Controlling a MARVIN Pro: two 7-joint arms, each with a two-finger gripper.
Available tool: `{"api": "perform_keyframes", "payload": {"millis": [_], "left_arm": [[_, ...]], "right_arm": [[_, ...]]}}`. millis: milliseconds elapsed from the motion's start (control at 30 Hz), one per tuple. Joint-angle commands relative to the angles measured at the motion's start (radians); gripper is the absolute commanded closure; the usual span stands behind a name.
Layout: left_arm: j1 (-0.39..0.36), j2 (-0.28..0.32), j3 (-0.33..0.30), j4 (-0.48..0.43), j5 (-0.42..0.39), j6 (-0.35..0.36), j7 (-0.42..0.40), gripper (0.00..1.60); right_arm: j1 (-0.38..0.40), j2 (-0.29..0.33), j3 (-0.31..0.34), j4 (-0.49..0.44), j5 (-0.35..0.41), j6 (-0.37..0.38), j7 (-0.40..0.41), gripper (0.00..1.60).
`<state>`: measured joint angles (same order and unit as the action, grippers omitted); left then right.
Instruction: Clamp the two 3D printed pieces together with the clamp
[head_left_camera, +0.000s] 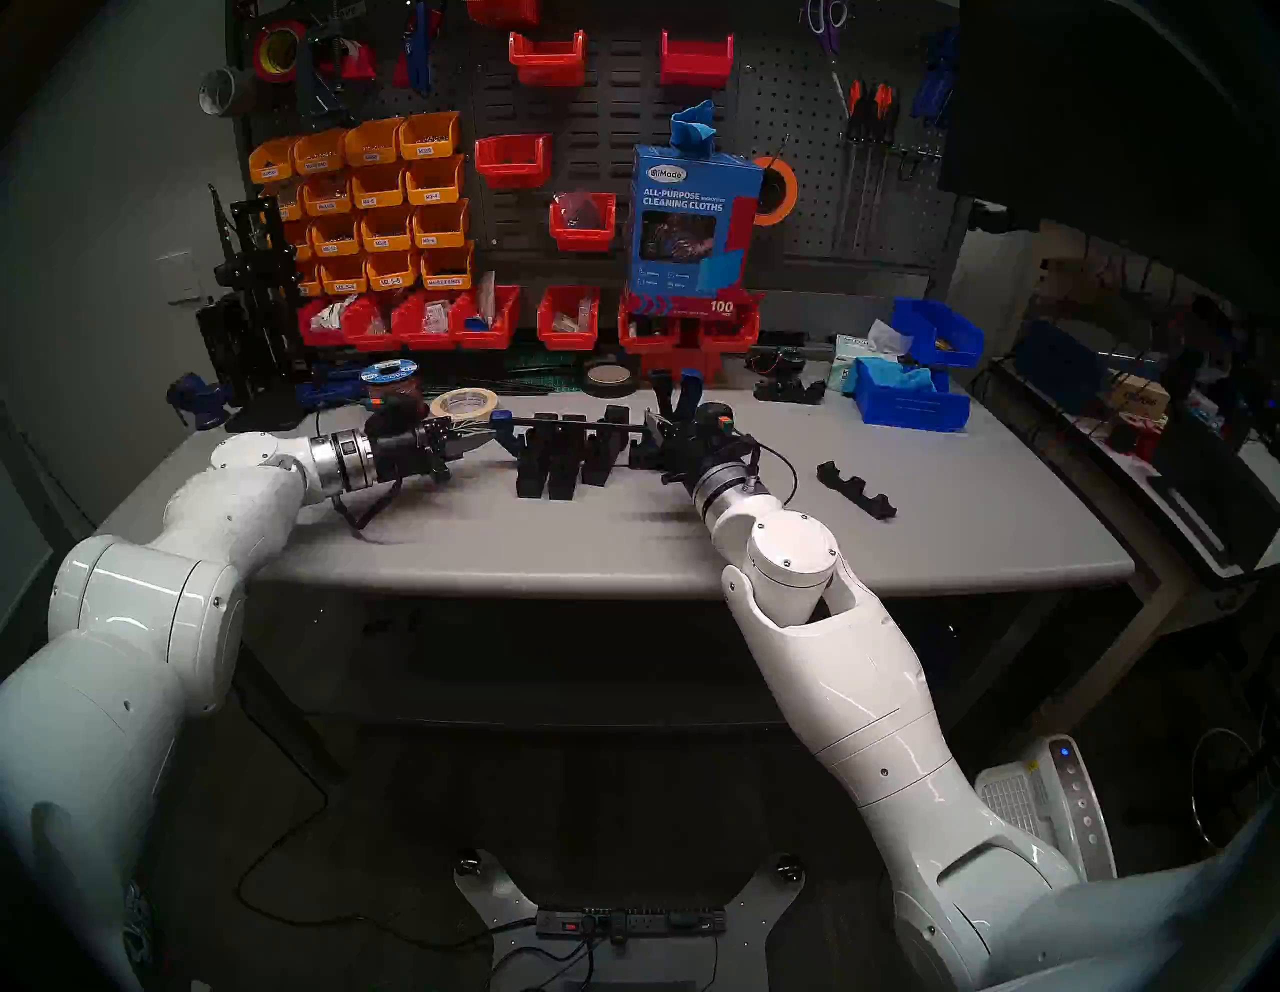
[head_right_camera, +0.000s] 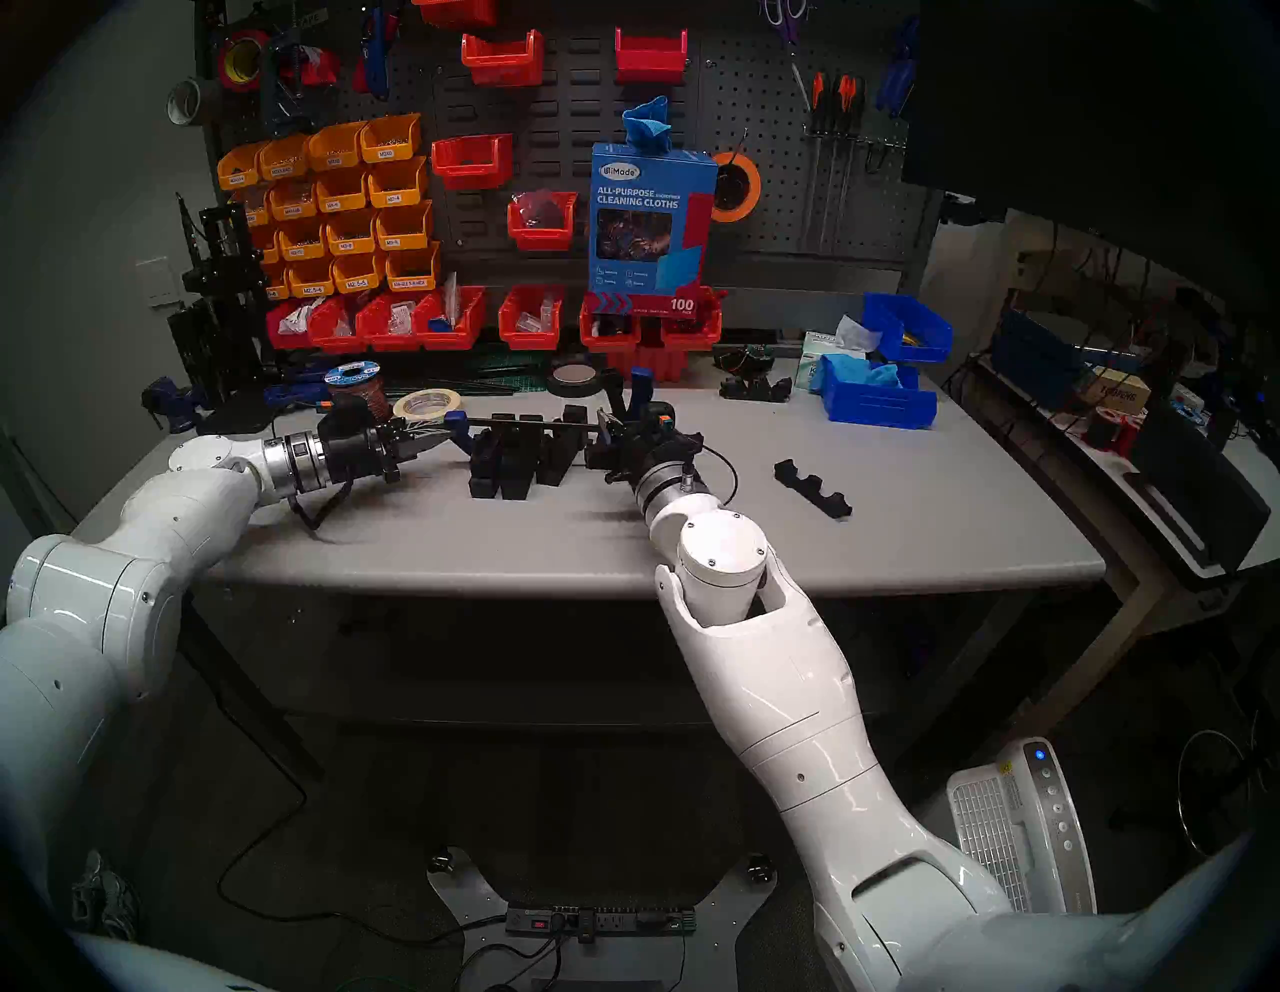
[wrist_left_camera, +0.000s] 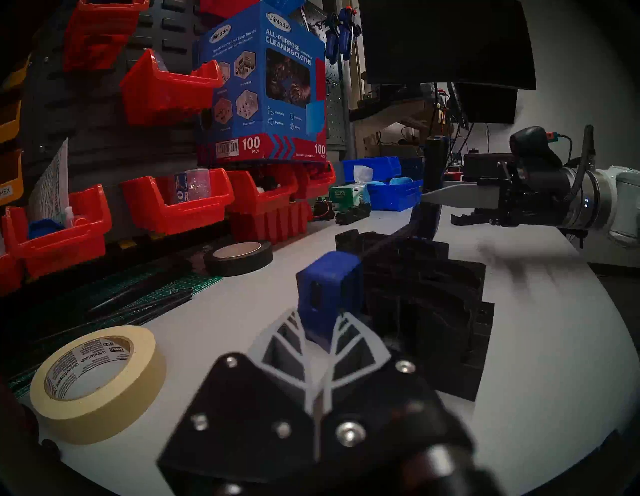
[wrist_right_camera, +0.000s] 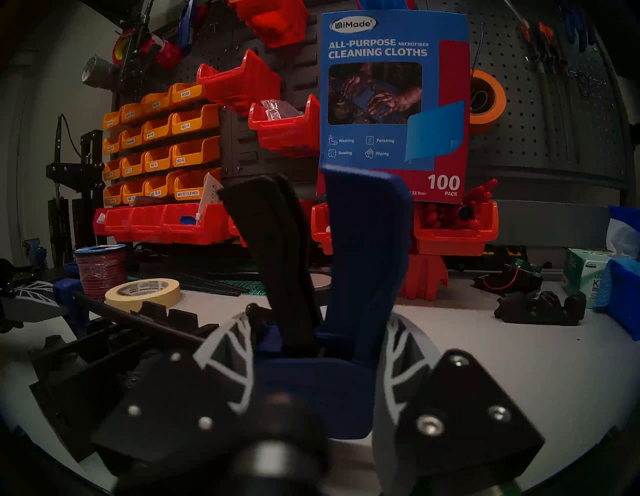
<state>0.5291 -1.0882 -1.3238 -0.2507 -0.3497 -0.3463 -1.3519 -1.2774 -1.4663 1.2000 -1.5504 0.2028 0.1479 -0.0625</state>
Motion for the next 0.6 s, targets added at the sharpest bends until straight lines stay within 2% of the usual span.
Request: {"api": "perform_keyframes", "payload": {"millis": [0, 567], "left_arm": [[-0.053, 0.000, -0.011, -0.004, -0.011, -0.003, -0.008, 1.60], [-0.063, -0.002, -0.012, 0.014, -0.009, -0.012, -0.016, 1.60]], "right_arm": [[0.039, -0.013, 0.006, -0.053, -0.004, -0.027, -0.001, 1.60], [0.039, -0.021, 0.011, -0.042, -0.009, -0.026, 0.006, 1.60]]}}
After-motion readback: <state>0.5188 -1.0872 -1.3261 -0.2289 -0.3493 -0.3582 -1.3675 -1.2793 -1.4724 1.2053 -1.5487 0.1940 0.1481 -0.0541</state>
